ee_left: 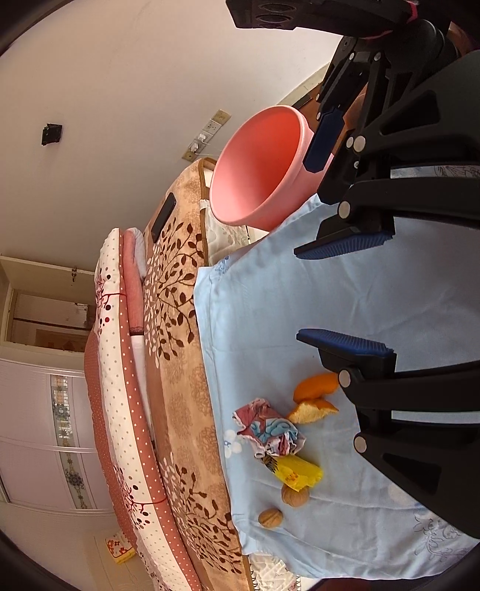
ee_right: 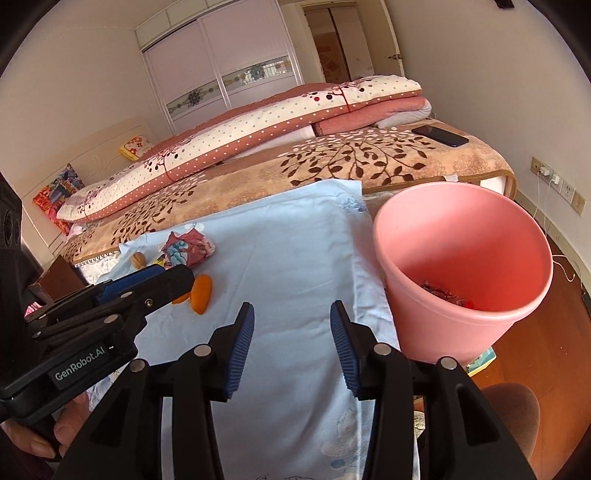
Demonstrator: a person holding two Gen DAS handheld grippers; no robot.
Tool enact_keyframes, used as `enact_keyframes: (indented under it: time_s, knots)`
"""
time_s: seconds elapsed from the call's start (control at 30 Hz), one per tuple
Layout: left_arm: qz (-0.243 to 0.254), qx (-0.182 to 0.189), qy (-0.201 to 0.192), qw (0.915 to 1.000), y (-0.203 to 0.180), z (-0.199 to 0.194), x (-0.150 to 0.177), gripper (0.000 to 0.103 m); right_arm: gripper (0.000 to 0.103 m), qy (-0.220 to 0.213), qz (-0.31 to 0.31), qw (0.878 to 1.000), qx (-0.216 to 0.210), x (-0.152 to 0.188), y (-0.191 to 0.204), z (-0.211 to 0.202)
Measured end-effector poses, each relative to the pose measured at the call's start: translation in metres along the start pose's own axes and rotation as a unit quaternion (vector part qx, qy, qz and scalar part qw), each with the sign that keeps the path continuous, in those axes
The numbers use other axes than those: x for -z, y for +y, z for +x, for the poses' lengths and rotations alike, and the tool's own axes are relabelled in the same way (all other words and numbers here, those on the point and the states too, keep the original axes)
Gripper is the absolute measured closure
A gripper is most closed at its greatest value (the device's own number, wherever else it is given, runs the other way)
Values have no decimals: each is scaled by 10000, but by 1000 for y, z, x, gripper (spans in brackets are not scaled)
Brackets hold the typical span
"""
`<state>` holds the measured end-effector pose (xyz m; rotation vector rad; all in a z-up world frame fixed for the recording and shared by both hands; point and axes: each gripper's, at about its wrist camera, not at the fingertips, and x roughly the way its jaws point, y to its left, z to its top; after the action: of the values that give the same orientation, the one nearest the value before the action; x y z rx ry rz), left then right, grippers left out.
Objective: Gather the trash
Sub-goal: 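Move both open tools back over the remaining items on the sheet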
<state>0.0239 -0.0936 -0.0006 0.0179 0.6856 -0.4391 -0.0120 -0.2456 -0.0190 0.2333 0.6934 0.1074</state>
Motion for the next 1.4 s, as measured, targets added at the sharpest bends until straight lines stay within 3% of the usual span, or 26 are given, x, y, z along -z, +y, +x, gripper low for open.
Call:
enact_keyframes:
  time_s: [0.1,0.4,0.57,0.73,0.87,1.4]
  knots:
    - [-90,-62,-53,9999,9,-7,5,64,56,52,-108,9999,8,2,8,1]
    - [-400,-290,-153,9987,33,-19,15,64,56,178,-250,9995,87,7,21,5]
    - [-516,-242,-106,9983,42,-19,19,64,56,284,-270,9992,118,7,26,12]
    - [-585,-223,-57,9980,49,-19,23,64,55,386,-478,9981,5,8,40,19]
    - [-670,-495,56,9965,57,-18,26,64,55,465,-620,9969,-149,7,52,25]
    - [-1244,-840,107,9886,124,-29,36,64,57,873,-1024,9894,-551,-6,92,81]
